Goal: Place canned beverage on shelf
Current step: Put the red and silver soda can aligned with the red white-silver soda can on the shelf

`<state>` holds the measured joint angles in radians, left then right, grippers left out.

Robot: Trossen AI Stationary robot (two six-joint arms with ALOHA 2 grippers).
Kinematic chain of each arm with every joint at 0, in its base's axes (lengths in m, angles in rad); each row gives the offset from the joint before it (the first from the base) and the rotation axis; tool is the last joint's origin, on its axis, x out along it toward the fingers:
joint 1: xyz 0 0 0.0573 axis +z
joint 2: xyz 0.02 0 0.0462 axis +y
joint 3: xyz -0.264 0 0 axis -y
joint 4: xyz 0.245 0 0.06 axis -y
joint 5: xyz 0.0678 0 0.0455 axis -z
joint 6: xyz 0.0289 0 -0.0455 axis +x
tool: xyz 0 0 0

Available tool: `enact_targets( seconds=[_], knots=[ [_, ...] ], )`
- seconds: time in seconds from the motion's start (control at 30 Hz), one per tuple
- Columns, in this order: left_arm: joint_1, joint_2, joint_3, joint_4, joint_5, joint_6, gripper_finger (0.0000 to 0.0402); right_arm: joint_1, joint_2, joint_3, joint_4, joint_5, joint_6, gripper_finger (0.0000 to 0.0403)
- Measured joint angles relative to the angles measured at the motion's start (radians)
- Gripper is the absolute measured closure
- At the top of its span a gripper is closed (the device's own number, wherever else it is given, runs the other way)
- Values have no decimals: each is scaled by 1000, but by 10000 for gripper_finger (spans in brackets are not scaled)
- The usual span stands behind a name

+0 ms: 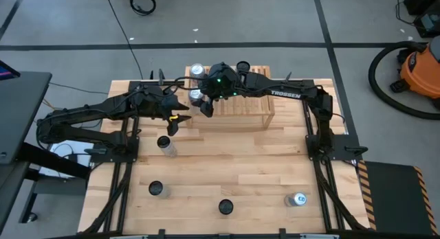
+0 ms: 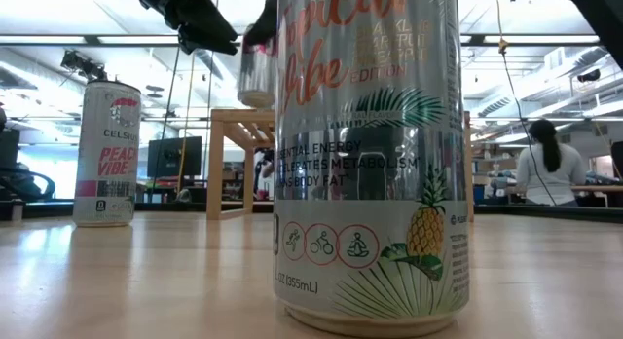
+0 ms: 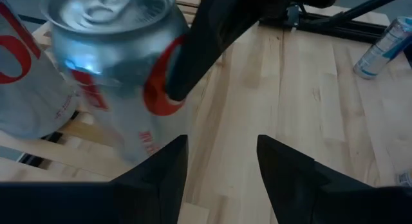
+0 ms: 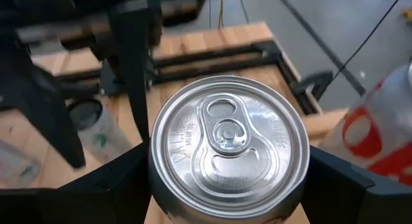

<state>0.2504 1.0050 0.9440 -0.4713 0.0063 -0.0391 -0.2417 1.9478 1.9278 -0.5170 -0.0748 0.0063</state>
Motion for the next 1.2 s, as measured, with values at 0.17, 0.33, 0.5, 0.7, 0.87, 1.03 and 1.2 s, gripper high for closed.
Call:
enact_targets(
  seconds=[0.17,0.33,0.5,0.7,0.87,1.03,1.2],
  knots=[
    [0,0,0,0,0,11,209,-5,21,0,-13,4,-22,85],
    [0,0,0,-1,0,12,209,-5,30,0,5,36,-65,84],
    [-2,0,0,-20,0,10,209,-11,29,0,-1,56,-47,79],
    [-2,0,0,-22,-1,5,209,-22,29,0,5,56,-55,52],
    [-2,0,0,-22,0,3,209,-24,29,0,7,55,-68,31],
    [-2,0,0,-22,0,3,209,-23,29,0,6,51,-70,15],
    [-2,0,0,-24,-1,4,209,-13,29,-1,7,29,-70,4]
  ],
)
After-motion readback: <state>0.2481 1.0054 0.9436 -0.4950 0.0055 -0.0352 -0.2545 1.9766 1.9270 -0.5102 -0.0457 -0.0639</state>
